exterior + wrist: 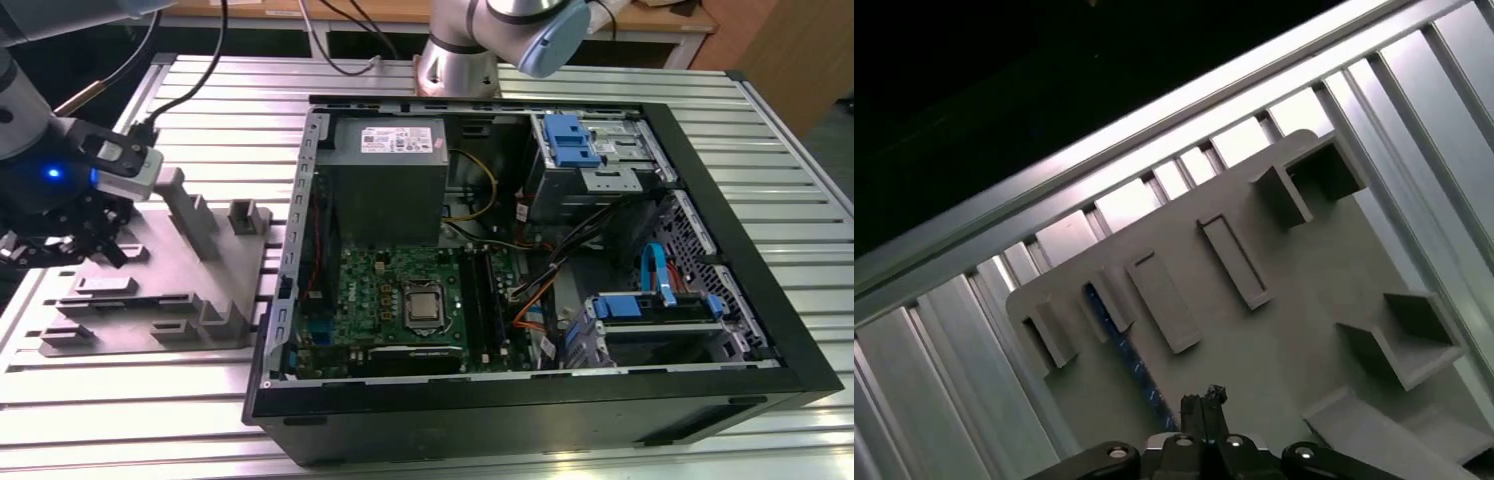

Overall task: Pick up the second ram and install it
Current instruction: 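Pick up the second ram and move it above second insertion slot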

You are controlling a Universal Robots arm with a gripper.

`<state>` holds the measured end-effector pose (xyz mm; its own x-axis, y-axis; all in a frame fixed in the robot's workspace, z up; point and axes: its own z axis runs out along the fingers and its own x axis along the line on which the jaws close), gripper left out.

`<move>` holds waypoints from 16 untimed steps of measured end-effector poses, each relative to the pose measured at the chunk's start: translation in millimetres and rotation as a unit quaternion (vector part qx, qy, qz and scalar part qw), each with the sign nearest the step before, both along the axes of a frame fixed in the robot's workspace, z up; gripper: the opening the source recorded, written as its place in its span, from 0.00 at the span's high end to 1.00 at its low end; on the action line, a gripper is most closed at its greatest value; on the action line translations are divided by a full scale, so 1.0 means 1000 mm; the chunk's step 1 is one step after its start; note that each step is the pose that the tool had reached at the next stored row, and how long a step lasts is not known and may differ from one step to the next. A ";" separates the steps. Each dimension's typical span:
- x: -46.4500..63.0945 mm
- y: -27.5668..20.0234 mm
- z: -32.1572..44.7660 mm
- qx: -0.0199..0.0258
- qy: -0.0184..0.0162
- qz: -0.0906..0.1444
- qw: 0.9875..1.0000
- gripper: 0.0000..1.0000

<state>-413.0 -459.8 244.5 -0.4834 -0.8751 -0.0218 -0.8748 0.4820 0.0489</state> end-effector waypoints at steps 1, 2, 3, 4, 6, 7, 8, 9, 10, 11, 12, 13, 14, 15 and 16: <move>0.000 0.0000 -0.0007 0.000 0.000 0.009 1.000 0.90; 0.000 0.0000 -0.0015 0.000 0.000 0.018 1.000 0.90; 0.000 0.0000 -0.0023 0.000 0.000 0.027 1.000 0.90; 0.000 0.0000 -0.0030 0.000 0.000 0.036 0.999 0.90; 0.000 0.0000 -0.0045 0.000 0.000 0.055 0.999 0.90; 0.000 0.0000 -0.0051 0.000 0.000 0.064 0.998 0.90; 0.000 0.0000 -0.0057 0.000 0.000 0.073 0.997 0.90; 0.000 0.0000 -0.0063 0.000 0.000 0.082 0.997 0.90; 0.000 0.0000 -0.0070 0.000 0.000 0.091 0.996 0.90; 0.000 0.0000 -0.0076 0.000 0.000 0.100 0.995 0.90; 0.000 0.0000 -0.0081 0.000 0.000 0.109 0.994 0.90; 0.000 0.0000 -0.0086 0.000 0.000 0.118 0.993 0.90; 0.000 0.0000 -0.0091 0.000 0.000 0.127 0.992 0.90; 0.000 0.0000 -0.0096 0.000 0.000 0.136 0.991 0.90; 0.000 0.0000 -0.0097 0.000 0.000 0.142 0.990 0.90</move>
<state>-412.9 -459.8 234.8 -0.2186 -0.9756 -0.0212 -0.9749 0.2173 0.0490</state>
